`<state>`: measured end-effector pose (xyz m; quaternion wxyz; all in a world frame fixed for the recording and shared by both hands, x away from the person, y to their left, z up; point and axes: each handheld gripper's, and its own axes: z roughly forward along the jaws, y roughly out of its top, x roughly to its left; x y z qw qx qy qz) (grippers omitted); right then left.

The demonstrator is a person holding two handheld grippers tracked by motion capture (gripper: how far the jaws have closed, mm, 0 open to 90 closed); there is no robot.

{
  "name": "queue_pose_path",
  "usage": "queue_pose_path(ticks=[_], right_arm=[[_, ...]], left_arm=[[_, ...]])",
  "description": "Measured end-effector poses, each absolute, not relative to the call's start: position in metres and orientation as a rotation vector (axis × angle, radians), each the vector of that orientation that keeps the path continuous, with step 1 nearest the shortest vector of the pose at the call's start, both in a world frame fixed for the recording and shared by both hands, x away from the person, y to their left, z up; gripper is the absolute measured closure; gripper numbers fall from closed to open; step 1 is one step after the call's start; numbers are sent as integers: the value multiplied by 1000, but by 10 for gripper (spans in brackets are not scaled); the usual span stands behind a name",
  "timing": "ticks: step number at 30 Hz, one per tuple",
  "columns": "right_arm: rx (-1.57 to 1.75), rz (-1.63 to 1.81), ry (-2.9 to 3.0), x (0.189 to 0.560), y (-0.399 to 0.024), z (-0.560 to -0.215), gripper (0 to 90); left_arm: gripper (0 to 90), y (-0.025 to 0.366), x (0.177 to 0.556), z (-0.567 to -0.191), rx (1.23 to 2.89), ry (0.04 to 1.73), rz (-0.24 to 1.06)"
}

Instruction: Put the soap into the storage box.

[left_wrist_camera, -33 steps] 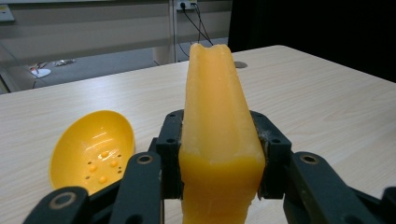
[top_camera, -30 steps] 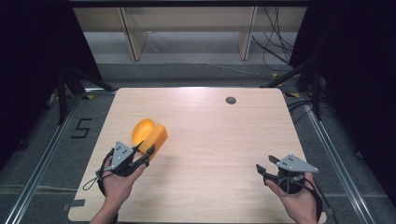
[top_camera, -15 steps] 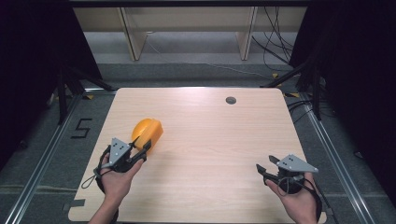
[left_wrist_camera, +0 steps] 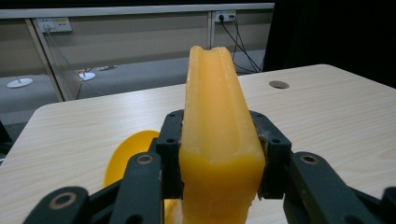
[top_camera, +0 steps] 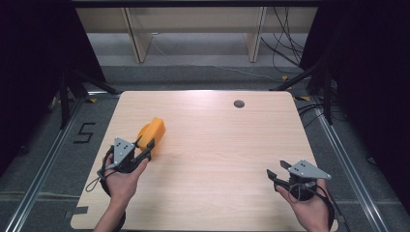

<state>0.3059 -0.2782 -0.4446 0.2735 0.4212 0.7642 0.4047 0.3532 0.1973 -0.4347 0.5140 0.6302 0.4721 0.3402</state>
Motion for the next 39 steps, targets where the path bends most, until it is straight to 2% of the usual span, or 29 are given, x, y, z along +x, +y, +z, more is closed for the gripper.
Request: queue_pose_path(ticks=[24,39], right_arm=[[1135,1093,2065,307,-278,-447,417],[1152,1097,2047,307,-278,-447,413]], left_arm=[[606,211,367,-425,1399,1225,921],[606,211,379,-429,1376,1265,931]])
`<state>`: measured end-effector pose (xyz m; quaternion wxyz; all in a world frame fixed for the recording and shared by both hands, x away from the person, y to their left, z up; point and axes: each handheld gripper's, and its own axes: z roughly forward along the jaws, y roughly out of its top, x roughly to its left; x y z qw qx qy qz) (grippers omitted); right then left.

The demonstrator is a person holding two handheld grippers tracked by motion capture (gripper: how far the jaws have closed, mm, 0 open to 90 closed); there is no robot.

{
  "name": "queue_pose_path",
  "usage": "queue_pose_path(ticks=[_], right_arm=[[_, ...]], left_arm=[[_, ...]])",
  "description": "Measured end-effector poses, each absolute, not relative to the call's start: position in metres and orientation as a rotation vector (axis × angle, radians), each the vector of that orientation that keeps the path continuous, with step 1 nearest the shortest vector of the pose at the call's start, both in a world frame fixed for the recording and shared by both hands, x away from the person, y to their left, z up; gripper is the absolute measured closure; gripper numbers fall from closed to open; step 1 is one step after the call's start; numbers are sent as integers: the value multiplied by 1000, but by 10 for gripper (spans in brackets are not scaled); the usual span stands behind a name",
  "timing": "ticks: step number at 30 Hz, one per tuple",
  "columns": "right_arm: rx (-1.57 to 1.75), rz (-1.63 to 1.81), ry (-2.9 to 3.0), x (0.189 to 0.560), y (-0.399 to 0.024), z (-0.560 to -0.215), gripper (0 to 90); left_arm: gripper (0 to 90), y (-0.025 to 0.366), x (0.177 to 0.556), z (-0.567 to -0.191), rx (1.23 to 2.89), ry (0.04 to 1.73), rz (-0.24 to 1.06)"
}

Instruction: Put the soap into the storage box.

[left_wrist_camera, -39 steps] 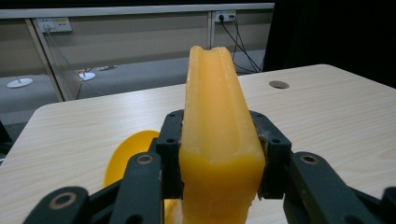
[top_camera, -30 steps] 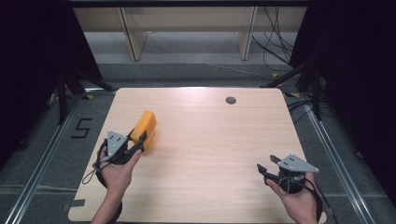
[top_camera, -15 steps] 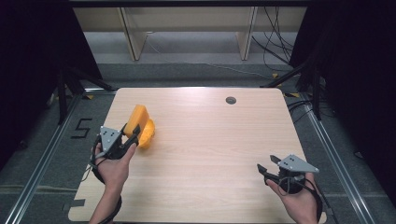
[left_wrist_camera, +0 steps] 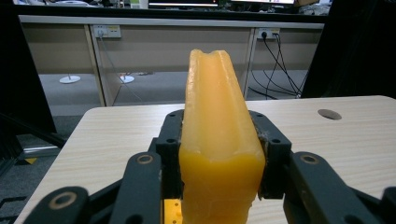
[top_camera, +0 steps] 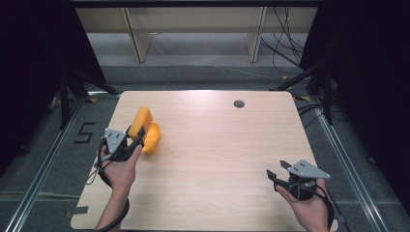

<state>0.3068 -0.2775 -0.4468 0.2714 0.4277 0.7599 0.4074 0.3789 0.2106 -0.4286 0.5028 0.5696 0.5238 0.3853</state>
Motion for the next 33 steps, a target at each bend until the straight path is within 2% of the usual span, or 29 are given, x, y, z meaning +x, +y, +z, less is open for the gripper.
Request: queue_pose_path(ticks=[20,33], right_arm=[[1161,1102,2060,306,-277,-446,405],[1132,1088,2070,308,-278,-447,400]], left_arm=[[606,206,393,-430,1362,1282,988],[606,200,399,-446,1341,1329,997]])
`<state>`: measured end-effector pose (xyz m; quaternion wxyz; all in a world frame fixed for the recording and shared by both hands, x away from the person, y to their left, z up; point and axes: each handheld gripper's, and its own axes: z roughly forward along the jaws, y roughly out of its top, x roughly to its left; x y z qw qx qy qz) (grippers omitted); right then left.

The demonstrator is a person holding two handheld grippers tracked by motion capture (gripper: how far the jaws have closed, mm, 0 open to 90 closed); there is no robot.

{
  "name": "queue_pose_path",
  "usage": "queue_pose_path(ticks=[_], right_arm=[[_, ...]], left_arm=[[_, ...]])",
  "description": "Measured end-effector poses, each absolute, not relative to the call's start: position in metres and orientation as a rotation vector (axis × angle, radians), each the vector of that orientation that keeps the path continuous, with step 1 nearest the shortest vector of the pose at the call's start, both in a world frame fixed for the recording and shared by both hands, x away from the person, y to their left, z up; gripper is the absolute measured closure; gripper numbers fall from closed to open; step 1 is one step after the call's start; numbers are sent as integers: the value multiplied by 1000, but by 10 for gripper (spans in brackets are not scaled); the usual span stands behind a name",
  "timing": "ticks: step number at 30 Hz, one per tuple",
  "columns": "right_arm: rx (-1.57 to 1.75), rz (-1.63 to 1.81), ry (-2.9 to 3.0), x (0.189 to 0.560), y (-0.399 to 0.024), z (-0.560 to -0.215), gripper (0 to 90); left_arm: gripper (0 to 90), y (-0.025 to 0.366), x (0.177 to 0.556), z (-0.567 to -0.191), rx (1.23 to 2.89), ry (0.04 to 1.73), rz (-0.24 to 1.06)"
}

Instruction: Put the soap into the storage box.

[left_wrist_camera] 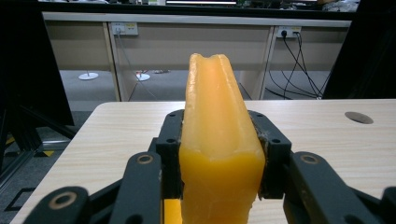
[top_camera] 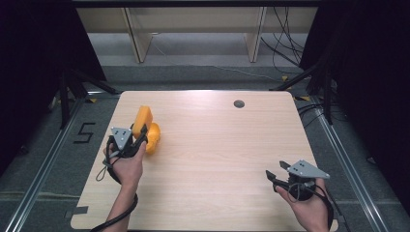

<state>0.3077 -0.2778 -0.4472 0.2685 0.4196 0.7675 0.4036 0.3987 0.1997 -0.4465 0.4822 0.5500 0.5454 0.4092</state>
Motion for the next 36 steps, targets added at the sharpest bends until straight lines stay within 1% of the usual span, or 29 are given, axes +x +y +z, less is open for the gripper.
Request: queue_pose_path(ticks=[22,27,28,36], right_arm=[[1129,1092,2102,308,-276,-448,398],[1115,1084,2105,308,-277,-448,396],[1168,1093,2096,306,-274,-449,396],[1125,1096,2112,309,-276,-450,394]], left_arm=[[606,200,410,-477,1388,1379,995],[606,199,413,-483,1404,1369,983],[606,200,413,-485,1411,1368,979],[605,199,415,-493,1424,1373,954]])
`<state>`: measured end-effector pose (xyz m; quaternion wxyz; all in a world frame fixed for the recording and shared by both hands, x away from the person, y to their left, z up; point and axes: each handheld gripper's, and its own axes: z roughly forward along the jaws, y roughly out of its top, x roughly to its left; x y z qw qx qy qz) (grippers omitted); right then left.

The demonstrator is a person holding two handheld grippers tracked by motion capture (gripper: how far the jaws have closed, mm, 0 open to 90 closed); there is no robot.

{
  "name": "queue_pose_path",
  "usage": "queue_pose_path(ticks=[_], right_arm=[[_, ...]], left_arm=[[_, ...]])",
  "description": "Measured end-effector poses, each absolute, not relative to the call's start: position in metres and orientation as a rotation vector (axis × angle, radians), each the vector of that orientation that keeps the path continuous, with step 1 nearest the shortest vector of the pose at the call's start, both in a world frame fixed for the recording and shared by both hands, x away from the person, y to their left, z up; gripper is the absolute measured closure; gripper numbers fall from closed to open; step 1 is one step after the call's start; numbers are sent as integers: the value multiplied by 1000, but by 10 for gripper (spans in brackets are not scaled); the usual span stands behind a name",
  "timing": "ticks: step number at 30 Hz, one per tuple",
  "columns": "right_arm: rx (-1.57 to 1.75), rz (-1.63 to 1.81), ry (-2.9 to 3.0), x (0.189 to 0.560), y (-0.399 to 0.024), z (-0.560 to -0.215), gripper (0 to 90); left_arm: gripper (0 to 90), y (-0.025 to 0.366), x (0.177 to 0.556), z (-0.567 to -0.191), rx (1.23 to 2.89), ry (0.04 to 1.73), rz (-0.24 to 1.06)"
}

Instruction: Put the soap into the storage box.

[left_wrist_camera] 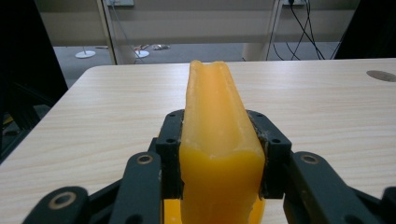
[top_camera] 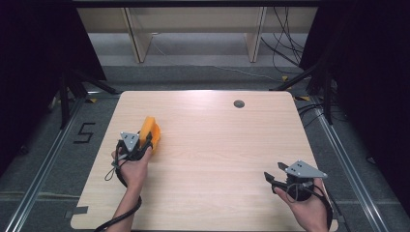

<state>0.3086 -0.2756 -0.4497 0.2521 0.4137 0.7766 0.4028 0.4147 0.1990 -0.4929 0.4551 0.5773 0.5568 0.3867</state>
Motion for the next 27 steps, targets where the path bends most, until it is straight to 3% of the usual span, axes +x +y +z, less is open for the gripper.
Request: queue_pose_path(ticks=[10,21,27], right_arm=[[1145,1073,2118,307,-274,-449,391],[1151,1079,2125,307,-275,-450,385],[1127,1070,2123,308,-275,-450,381]], left_arm=[[583,201,416,-489,1487,1365,910],[335,206,423,-474,1638,1390,771],[273,216,412,-452,1674,1422,707]])
